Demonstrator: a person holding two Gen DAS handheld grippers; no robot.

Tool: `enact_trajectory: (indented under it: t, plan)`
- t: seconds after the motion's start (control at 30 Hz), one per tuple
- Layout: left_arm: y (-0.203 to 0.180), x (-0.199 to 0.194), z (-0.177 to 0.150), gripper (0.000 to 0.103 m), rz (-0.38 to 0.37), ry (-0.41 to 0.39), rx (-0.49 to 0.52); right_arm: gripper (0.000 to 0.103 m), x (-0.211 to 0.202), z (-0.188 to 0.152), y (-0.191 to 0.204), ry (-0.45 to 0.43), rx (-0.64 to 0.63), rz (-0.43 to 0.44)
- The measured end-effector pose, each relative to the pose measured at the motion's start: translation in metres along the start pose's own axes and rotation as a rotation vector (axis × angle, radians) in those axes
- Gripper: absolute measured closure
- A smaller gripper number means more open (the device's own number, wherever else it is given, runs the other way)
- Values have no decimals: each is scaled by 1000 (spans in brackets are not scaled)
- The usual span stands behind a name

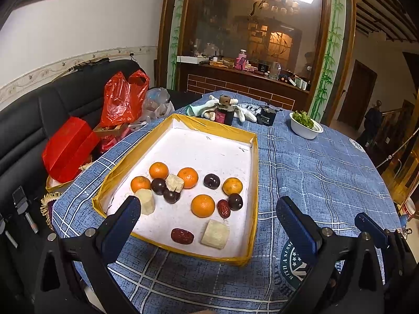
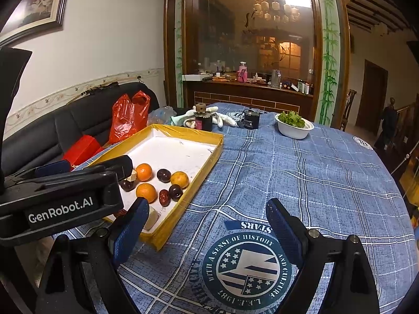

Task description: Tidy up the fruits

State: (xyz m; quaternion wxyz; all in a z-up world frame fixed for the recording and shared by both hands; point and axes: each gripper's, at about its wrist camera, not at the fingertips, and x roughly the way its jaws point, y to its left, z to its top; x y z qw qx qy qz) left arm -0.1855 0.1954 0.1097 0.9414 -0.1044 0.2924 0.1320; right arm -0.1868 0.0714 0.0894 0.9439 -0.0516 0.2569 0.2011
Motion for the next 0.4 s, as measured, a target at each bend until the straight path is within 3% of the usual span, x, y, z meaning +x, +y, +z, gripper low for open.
enact_trajectory:
  t: [0.4]
  plan:
    - [-11,0,-1,0,12,22,23,9,-2,-1,-9,-1,30,0]
